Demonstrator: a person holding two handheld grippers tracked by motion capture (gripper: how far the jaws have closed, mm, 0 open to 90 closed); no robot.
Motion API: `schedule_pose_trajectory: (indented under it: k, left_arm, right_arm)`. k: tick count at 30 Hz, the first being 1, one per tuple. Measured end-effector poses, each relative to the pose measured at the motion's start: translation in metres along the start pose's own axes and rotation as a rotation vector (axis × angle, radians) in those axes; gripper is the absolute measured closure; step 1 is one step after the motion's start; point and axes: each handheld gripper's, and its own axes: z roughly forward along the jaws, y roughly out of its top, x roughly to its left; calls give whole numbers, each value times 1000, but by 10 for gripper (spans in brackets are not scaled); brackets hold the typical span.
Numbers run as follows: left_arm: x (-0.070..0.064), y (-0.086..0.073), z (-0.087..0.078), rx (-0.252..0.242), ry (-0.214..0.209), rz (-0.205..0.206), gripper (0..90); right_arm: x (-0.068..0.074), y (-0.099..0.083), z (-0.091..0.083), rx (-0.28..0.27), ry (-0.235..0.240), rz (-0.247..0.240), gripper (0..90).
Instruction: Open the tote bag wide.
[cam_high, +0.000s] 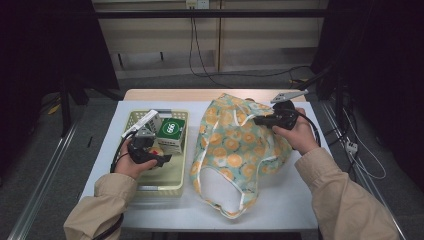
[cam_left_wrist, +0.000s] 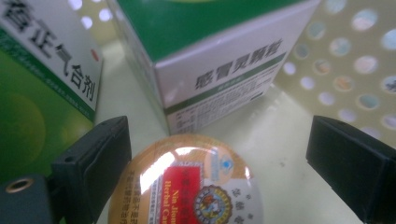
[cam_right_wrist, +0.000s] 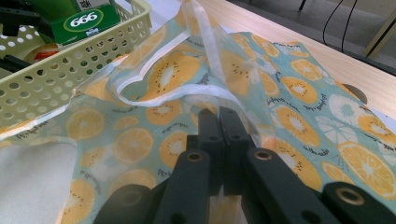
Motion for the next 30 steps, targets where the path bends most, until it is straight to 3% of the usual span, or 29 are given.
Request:
schedule_pose_trajectory:
  k: [6, 9, 16, 23, 27, 30]
  left_arm:
    - [0, -2, 3, 36, 9, 7, 84]
    - [0, -5, 5, 70, 4, -26, 96]
    - [0, -7, 7, 137, 18, -30, 138]
    - [-2, -3, 6, 146, 21, -52, 213]
    - [-8, 2, 10, 97, -23, -56, 215]
    - [-10, 5, 12, 83, -21, -33, 185]
  right_arm:
    - [1, -1, 2, 5, 3, -3, 900]
    - [0, -2, 2, 5, 3, 0, 900]
    - [1, -3, 1, 8, 3, -1, 900]
    - [1, -3, 0, 2, 4, 2, 900]
    - [1, -2, 1, 1, 3, 3, 900]
    - [2, -2, 3, 3, 7, 4, 900]
